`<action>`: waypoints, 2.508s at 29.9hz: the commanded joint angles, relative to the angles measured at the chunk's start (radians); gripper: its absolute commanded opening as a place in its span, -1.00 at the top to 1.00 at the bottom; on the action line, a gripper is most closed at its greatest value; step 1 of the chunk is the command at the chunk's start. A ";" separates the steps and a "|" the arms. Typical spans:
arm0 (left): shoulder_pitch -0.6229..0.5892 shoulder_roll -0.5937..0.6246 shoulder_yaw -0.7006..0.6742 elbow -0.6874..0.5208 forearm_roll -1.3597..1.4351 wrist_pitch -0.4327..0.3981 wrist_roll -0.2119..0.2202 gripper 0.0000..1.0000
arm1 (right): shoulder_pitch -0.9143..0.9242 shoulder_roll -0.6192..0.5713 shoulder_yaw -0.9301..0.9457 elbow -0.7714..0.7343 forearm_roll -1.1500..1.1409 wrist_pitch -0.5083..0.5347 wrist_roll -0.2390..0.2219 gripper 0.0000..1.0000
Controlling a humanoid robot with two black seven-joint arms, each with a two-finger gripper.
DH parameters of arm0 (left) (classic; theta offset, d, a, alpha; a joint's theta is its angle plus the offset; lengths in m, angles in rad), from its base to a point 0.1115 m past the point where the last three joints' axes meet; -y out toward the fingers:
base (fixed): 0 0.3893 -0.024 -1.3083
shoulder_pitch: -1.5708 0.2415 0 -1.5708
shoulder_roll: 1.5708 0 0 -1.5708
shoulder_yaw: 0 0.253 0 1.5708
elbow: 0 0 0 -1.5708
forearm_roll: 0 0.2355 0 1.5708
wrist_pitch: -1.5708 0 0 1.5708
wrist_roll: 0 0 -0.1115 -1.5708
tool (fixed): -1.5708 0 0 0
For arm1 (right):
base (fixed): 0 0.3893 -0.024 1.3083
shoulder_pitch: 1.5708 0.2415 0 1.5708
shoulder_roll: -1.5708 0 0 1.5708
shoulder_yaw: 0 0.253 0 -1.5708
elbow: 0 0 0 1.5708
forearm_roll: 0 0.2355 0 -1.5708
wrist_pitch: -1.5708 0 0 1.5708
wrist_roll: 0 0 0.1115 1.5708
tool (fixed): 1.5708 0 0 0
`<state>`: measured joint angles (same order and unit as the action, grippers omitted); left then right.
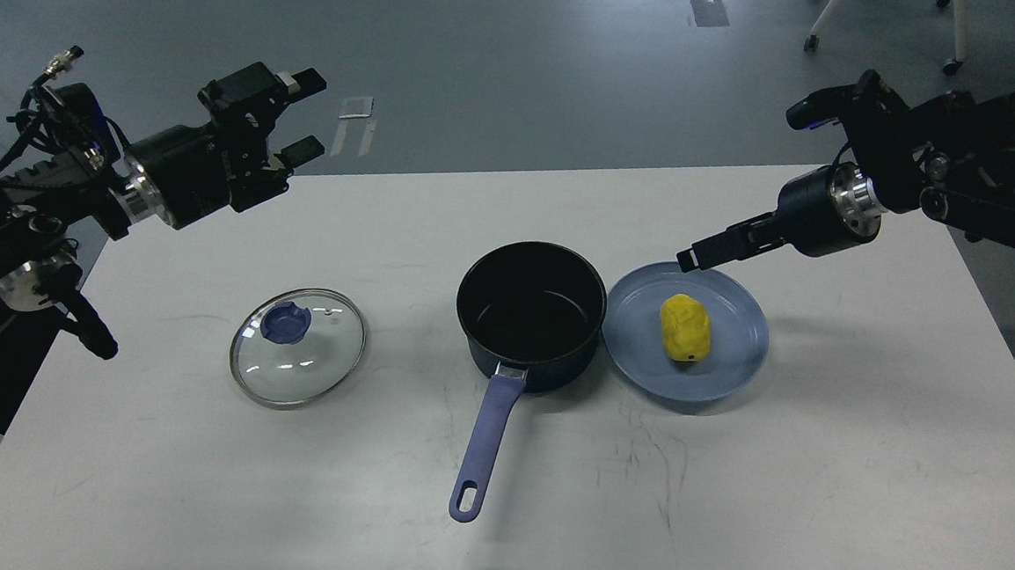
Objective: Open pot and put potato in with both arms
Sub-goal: 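Reach the right gripper down to the yellow potato and grasp it, then lift the potato and carry it over the open pot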
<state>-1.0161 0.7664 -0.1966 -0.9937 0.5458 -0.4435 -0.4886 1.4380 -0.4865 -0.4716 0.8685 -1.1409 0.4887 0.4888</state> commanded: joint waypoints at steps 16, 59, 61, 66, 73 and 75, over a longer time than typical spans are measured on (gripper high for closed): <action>0.007 0.001 -0.029 -0.002 -0.004 0.000 0.000 -0.95 | -0.093 0.186 -0.084 -0.177 0.003 0.000 0.000 -1.00; 0.016 -0.002 -0.029 0.000 -0.006 0.000 0.000 -0.95 | -0.085 0.157 -0.068 -0.165 0.017 0.000 0.000 0.48; 0.016 -0.004 -0.029 0.000 -0.006 0.000 0.000 -0.95 | -0.053 0.119 -0.055 -0.128 0.017 0.000 0.000 0.47; 0.014 -0.007 -0.029 0.000 -0.006 0.000 0.000 -0.95 | 0.010 0.062 0.027 -0.068 0.021 0.000 0.000 0.45; 0.014 -0.007 -0.029 0.000 -0.006 -0.001 0.000 -0.95 | 0.035 0.167 0.054 -0.078 0.167 0.000 0.000 0.43; 0.014 -0.006 -0.029 0.000 -0.006 -0.001 0.000 -0.95 | 0.030 0.215 0.051 -0.095 0.188 0.000 0.000 0.42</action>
<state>-1.0018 0.7593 -0.2255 -0.9943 0.5398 -0.4436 -0.4887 1.4706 -0.3384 -0.4165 0.7950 -1.0011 0.4887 0.4888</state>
